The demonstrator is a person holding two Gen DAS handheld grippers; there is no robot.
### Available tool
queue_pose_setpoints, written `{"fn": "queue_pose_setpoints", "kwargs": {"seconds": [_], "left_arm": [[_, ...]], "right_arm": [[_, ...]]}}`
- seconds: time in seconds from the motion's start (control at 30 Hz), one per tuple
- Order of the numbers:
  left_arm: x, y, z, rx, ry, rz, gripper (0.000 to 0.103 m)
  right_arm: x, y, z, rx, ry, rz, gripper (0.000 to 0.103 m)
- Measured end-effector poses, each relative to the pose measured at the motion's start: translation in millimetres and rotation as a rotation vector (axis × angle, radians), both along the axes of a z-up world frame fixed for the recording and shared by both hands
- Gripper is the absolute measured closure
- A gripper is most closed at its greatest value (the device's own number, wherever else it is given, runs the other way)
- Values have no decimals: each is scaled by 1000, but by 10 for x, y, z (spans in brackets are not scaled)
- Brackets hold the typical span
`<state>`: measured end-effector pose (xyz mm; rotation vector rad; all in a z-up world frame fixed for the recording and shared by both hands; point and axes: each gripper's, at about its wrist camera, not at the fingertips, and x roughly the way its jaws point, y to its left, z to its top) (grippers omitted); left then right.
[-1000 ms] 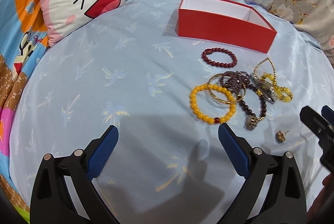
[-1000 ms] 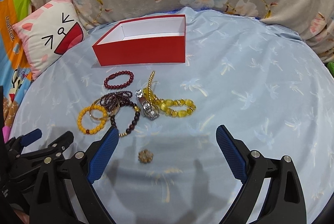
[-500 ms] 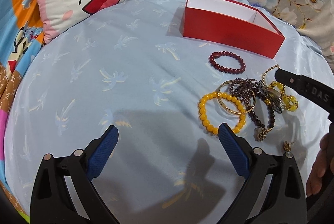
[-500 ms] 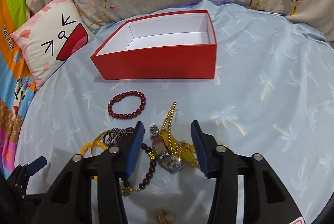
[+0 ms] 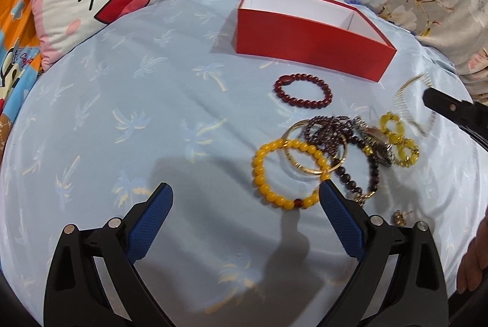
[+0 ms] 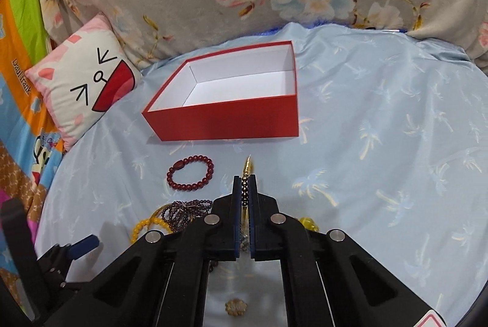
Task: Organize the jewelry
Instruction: 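Close the right gripper on the gold chain while the left gripper grasps the gold bangle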
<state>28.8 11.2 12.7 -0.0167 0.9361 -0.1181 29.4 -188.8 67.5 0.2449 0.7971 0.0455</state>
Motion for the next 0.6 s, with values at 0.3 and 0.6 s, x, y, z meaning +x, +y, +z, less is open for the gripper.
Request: {"fn": "queue_pose_setpoints", "kwargs": {"seconds": [0.3,0.6], "left_arm": [[242,-166,-24,-12,-8,-46,24],[348,-208,-93,-11,-20,-96,54]], "right_arm": [[-326,-71,6,11,16,-13,99],[-355,-5,-97,26,44,7,99]]}}
